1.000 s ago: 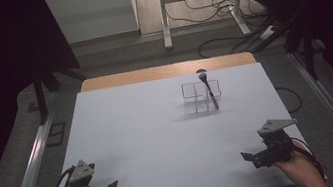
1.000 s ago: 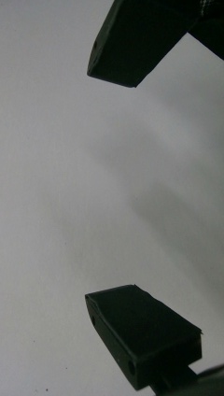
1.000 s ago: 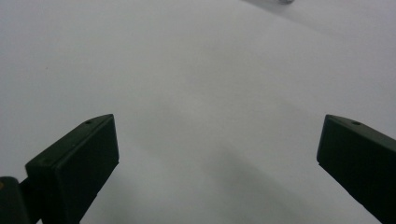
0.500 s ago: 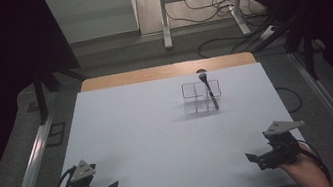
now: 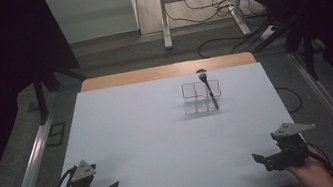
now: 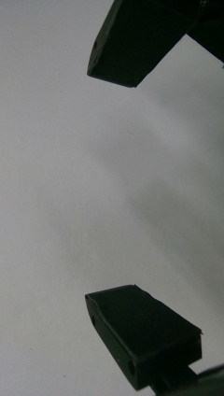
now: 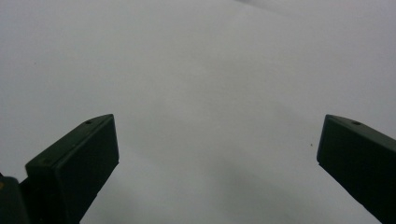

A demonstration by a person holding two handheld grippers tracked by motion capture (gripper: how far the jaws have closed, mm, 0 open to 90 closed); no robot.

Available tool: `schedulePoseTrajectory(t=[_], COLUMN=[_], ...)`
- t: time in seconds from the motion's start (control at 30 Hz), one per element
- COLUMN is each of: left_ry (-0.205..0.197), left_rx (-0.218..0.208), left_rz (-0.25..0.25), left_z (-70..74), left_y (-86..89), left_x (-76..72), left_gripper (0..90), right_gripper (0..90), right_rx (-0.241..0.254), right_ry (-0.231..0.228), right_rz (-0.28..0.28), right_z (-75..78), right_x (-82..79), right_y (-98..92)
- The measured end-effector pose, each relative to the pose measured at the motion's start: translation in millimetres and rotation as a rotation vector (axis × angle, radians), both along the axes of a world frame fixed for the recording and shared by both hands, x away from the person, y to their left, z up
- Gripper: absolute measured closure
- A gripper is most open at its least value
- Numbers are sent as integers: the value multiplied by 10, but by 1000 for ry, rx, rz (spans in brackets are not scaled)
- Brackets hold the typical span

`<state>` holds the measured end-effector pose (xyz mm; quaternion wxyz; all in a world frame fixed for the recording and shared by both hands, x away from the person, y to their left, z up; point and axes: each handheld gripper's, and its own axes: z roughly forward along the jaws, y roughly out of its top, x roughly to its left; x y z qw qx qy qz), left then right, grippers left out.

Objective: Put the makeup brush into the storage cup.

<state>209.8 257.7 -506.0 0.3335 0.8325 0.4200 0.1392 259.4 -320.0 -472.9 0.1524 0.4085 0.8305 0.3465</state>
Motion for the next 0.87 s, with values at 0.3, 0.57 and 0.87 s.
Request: schedulePoseTrajectory(t=[0.3, 0.57, 0.87], left_ry=[2, 2, 3], left_rx=[0, 2, 4], left_rz=[0, 1, 3], left_z=[-3, -6, -4], left_y=[-4, -3, -7], left_x=[0, 0, 3], left_gripper=[0, 0, 0], right_gripper=[0, 0, 0], right_rx=[15, 19, 5], right_ry=[-3, 6, 11], right_rz=[-32, -56, -58], right_z=[-2, -28, -44], right_x=[-68, -129, -139], right_y=[-90, -182, -199])
